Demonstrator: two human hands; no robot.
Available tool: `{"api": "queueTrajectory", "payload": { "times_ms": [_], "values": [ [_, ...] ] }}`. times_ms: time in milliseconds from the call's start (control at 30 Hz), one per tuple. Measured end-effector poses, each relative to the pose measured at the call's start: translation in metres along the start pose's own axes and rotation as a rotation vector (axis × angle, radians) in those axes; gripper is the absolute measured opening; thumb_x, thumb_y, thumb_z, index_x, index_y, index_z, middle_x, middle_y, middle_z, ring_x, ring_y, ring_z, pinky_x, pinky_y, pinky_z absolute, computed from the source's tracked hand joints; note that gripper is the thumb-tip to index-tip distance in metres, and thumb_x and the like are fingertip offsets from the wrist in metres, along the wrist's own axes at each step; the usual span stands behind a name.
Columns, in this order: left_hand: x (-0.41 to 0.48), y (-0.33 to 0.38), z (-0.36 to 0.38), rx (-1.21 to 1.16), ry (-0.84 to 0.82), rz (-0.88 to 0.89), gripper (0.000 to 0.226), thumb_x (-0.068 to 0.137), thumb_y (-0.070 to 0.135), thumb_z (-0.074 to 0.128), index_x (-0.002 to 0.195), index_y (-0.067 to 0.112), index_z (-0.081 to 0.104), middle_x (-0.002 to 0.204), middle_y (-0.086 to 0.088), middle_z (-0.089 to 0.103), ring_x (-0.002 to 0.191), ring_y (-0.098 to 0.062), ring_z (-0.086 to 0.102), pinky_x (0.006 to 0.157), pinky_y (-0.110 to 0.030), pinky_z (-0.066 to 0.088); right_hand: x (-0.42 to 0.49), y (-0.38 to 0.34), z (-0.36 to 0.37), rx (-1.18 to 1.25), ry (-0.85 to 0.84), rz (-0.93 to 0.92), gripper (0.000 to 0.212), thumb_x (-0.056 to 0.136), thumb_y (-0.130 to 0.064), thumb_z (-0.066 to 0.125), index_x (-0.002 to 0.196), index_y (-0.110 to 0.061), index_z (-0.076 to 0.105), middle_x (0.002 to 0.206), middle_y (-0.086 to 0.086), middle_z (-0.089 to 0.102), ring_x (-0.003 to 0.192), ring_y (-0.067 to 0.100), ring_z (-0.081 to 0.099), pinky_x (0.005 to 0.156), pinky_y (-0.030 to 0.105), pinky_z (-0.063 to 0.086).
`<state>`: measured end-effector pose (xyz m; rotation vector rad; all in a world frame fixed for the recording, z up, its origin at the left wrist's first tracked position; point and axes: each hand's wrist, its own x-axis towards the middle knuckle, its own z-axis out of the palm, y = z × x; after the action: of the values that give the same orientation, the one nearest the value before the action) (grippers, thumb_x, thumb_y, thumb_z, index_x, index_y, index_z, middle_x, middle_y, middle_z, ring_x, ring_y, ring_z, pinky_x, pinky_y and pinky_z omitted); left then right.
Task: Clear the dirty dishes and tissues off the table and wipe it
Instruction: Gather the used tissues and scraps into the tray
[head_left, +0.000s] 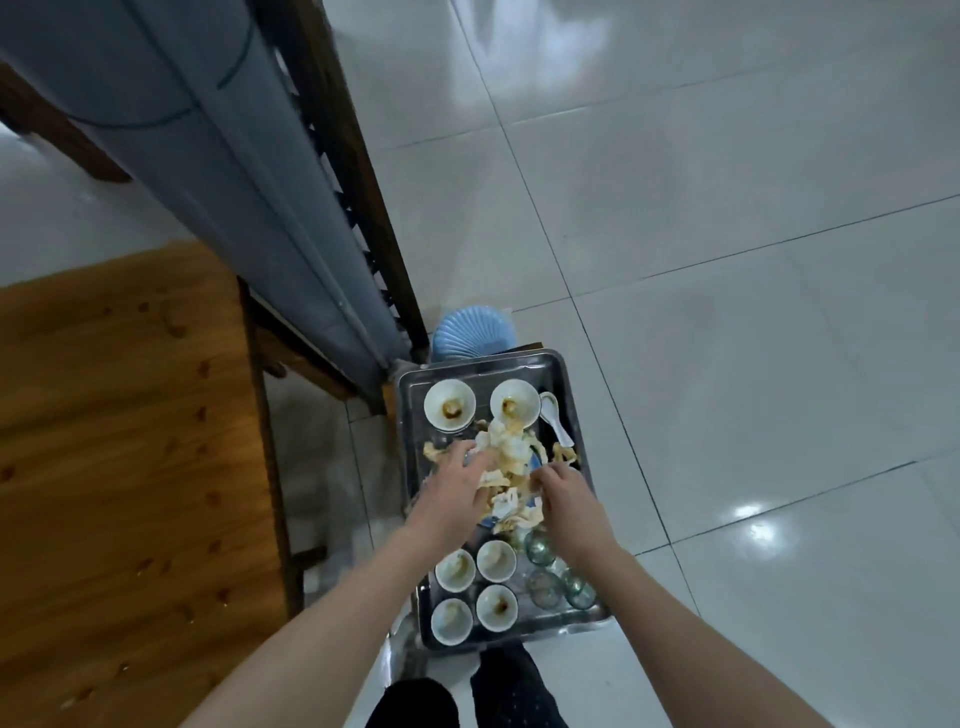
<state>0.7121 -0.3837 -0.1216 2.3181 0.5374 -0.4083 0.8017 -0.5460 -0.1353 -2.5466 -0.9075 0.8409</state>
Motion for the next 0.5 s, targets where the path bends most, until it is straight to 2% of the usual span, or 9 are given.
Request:
{"api": "queueTrajectory", "payload": {
  "times_ms": [67, 133, 200, 233, 300, 400, 500],
  "values": [
    [0.005, -0.002, 0.005, -0.043, -0.025, -0.02, 0.057, 0.096, 0.011, 0.051, 0.148, 0.024, 0.032, 0.157, -0.002, 0.014, 0.146, -0.024, 0.016, 0.116, -0.045, 0.026, 0.006, 0.008, 0.003, 0.034, 0.005, -0.008, 0.038, 0.082, 0.006, 0.051, 0.113, -0.015, 0.053, 0.121, -0.001, 0.048, 0.105, 0.021, 0.048, 0.069, 0.027, 0.046],
    [0.006, -0.005, 0.009, -0.007, -0.078, 0.003, 0.072, 0.094, 0.015, 0.057, 0.153, 0.029, 0.017, 0.162, -0.002, -0.005, 0.149, -0.023, 0.0, 0.119, -0.047, 0.018, 0.01, 0.014, 0.003, 0.08, -0.017, -0.013, 0.043, 0.088, 0.001, 0.052, 0.128, -0.015, 0.049, 0.133, 0.004, 0.044, 0.114, 0.025, 0.048, 0.082, 0.03, 0.048],
    [0.006, -0.009, 0.011, 0.058, -0.141, -0.008, 0.086, 0.093, 0.028, 0.061, 0.152, 0.041, 0.001, 0.159, 0.005, -0.022, 0.148, -0.02, -0.012, 0.119, -0.055, 0.009, 0.013, 0.021, 0.004, 0.077, -0.124, -0.025, 0.062, 0.091, -0.01, 0.059, 0.146, -0.018, 0.031, 0.153, 0.008, 0.025, 0.133, 0.028, 0.036, 0.102, 0.033, 0.037],
    [0.005, -0.011, 0.011, 0.084, -0.172, -0.033, 0.09, 0.092, 0.034, 0.062, 0.149, 0.047, -0.007, 0.157, 0.011, -0.028, 0.147, -0.018, -0.017, 0.116, -0.057, 0.004, 0.014, 0.024, 0.004, 0.06, -0.177, -0.032, 0.071, 0.091, -0.015, 0.061, 0.15, -0.021, 0.022, 0.157, 0.009, 0.014, 0.139, 0.027, 0.027, 0.108, 0.032, 0.031],
    [0.003, -0.014, 0.012, 0.153, -0.205, -0.082, 0.094, 0.091, 0.043, 0.061, 0.146, 0.051, -0.015, 0.154, 0.014, -0.033, 0.145, -0.017, -0.023, 0.115, -0.058, -0.001, 0.014, 0.028, 0.004, 0.015, -0.229, -0.028, 0.078, 0.091, -0.022, 0.063, 0.152, -0.026, 0.014, 0.16, 0.008, 0.006, 0.144, 0.025, 0.019, 0.111, 0.034, 0.029],
    [-0.003, -0.015, 0.008, 0.261, -0.206, -0.135, 0.091, 0.091, 0.051, 0.056, 0.147, 0.047, -0.017, 0.155, 0.009, -0.032, 0.146, -0.022, -0.023, 0.115, -0.059, -0.003, 0.015, 0.029, 0.001, -0.097, -0.244, -0.017, 0.078, 0.091, -0.031, 0.061, 0.151, -0.033, 0.011, 0.161, 0.001, 0.003, 0.144, 0.024, 0.02, 0.111, 0.044, 0.032],
    [-0.012, -0.013, 0.001, 0.316, -0.181, -0.177, 0.088, 0.093, 0.056, 0.049, 0.149, 0.042, -0.017, 0.157, 0.005, -0.029, 0.146, -0.024, -0.02, 0.115, -0.057, -0.002, 0.011, 0.027, -0.003, -0.18, -0.234, -0.046, 0.074, 0.092, -0.033, 0.058, 0.151, -0.032, 0.013, 0.16, -0.001, 0.007, 0.143, 0.022, 0.021, 0.113, 0.044, 0.027]
  ]
}}
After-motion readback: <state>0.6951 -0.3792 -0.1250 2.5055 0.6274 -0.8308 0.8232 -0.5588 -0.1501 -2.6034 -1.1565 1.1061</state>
